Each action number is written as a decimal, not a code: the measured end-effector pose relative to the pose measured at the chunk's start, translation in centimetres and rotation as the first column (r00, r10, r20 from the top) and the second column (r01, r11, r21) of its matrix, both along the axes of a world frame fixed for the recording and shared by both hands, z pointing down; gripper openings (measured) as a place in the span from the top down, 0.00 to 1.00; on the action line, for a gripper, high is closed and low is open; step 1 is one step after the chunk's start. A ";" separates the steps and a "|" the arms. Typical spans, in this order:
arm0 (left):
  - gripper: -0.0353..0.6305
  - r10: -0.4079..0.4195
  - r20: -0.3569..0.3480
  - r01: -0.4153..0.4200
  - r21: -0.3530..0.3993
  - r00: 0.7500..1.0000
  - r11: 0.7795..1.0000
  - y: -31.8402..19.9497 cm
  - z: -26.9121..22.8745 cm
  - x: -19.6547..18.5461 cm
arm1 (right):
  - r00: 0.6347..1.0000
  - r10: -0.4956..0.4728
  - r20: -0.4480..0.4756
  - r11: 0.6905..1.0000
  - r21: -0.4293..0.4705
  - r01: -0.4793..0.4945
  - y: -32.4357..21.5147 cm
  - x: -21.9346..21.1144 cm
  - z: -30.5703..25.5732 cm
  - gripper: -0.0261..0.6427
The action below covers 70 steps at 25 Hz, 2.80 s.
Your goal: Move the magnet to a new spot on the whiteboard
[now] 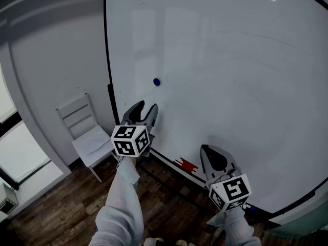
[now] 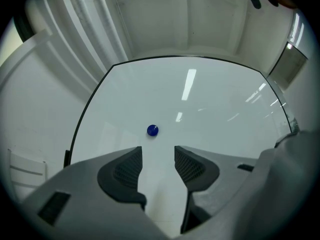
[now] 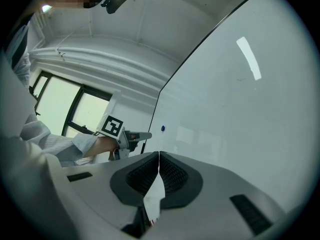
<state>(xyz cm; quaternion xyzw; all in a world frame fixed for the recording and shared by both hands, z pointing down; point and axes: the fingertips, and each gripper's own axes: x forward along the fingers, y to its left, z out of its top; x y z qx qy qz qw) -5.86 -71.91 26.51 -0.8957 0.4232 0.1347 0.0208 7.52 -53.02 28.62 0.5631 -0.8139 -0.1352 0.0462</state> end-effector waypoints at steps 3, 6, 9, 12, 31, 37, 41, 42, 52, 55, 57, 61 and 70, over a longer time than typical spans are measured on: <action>0.65 0.014 -0.004 -0.015 -0.018 1.000 1.000 1.2 1.0 -0.3 | 1.000 -0.003 0.007 1.000 -0.005 0.003 0.6 0.0 0.4 0.92; 0.65 0.012 0.010 -0.012 -0.028 1.000 1.000 2.2 1.9 -0.6 | 1.000 -0.004 0.017 1.000 -0.009 0.004 1.2 0.2 0.7 0.92; 0.65 0.019 0.020 -0.018 -0.039 1.000 0.999 3.4 2.7 -0.8 | 0.999 -0.003 0.037 1.000 -0.014 0.004 1.6 0.5 1.1 0.92; 0.65 0.026 0.042 -0.024 -0.053 0.999 0.998 4.8 3.8 -0.8 | 0.997 -0.004 0.071 1.000 -0.024 0.005 2.0 0.9 1.6 0.92; 0.65 0.091 0.049 -0.081 -0.174 0.995 0.981 13.5 11.0 -1.1 | 0.981 -0.038 0.190 0.991 -0.117 0.062 3.7 2.3 6.9 0.92; 0.66 0.142 0.098 -0.118 -0.218 0.985 0.969 17.1 14.1 -1.0 | 0.979 -0.060 0.197 0.983 -0.158 0.092 4.4 1.8 8.7 0.92; 0.77 0.102 0.114 -0.072 -0.242 0.988 0.968 18.9 16.2 -1.1 | 0.975 -0.067 0.213 0.976 -0.189 0.109 4.9 1.3 10.4 0.92; 0.79 0.091 0.111 -0.061 -0.250 0.990 0.966 19.3 16.8 -1.0 | 0.973 -0.071 0.218 0.975 -0.193 0.114 5.1 1.1 10.8 0.92; 0.93 -0.020 0.092 0.045 -0.286 0.996 0.957 20.7 19.4 -2.4 | 0.979 -0.049 0.200 0.958 -0.267 0.103 6.2 0.6 15.5 0.92; 0.93 -0.017 0.102 0.046 -0.290 0.995 0.956 20.9 19.8 -2.7 | 0.980 -0.036 0.193 0.955 -0.283 0.091 6.1 0.9 16.3 0.92; 0.93 -0.008 0.127 0.045 -0.289 0.992 0.956 21.2 20.1 -2.7 | 0.979 -0.038 0.202 0.951 -0.293 0.097 6.1 0.8 16.5 0.92; 0.93 0.000 0.180 0.050 -0.275 0.984 0.960 21.6 20.6 -2.4 | 0.978 -0.042 0.202 0.949 -0.299 0.103 5.9 0.9 16.6 0.92; 0.93 0.026 0.213 0.031 -0.258 0.977 0.966 21.9 20.4 -2.0 | 0.974 -0.012 0.226 0.948 -0.308 0.084 5.6 1.9 16.5 0.92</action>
